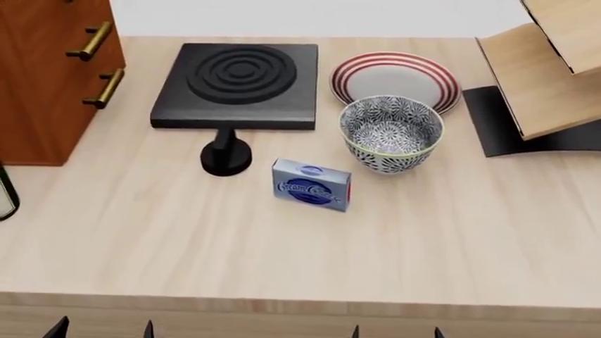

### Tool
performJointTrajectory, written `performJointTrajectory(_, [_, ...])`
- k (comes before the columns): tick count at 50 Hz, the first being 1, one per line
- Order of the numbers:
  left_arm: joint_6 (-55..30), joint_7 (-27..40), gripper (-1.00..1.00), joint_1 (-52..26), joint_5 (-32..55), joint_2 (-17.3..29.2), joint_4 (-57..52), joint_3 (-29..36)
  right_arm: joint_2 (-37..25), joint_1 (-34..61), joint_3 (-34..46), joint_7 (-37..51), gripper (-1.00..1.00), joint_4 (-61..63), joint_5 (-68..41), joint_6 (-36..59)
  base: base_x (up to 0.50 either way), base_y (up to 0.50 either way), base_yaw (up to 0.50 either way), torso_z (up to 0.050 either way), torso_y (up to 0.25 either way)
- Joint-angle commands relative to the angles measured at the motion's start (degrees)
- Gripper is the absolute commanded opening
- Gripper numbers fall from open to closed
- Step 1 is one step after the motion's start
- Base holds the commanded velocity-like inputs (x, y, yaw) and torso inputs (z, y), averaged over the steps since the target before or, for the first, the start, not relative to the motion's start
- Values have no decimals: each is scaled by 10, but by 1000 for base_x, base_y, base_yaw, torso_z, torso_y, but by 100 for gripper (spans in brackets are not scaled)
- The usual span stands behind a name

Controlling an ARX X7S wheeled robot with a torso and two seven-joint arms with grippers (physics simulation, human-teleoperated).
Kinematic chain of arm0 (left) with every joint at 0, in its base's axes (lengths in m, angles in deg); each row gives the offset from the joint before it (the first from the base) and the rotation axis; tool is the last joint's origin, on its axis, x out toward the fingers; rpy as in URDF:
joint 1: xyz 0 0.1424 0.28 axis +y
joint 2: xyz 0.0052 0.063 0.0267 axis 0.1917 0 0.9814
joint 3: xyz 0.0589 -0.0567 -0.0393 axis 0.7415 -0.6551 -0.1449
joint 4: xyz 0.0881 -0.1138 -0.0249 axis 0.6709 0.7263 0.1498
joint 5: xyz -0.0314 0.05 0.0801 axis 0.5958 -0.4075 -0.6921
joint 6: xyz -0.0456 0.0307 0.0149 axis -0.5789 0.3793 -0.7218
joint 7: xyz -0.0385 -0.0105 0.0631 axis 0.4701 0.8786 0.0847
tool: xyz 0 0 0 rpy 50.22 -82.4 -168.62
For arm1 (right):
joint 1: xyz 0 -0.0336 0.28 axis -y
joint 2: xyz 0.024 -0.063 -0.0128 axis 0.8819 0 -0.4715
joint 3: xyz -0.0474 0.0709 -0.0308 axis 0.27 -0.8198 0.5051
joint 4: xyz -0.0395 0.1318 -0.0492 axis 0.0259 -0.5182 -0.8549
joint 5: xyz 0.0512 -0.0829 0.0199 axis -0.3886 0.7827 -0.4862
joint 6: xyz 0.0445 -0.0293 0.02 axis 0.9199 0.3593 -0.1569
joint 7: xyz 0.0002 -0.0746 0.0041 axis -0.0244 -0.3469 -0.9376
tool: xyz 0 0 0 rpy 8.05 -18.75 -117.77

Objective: Pick up the cream cheese and put it in the bowl.

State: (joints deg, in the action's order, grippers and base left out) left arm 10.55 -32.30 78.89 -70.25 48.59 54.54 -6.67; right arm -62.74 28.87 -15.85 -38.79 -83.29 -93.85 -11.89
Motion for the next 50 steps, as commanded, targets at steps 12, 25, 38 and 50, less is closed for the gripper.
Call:
performJointTrajectory(12, [6,9,100,-1,7,8,3,10,-8,1,11,9,100,1,-8,0,48,107,0,0,0])
performJointTrajectory(25, [5,14,100,-2,9,13,2,17,-13,2,17,10,100,0,-15,0,48,107,0,0,0])
performJointTrajectory(38, [8,19,100,-3,11,16,6,22,-17,3,22,11,100,-2,-21,-3,101,80,0,0,0])
performJointTrajectory(50, [13,23,100,-2,13,19,5,26,-20,3,27,15,100,-3,-23,-5,138,73,0,0,0])
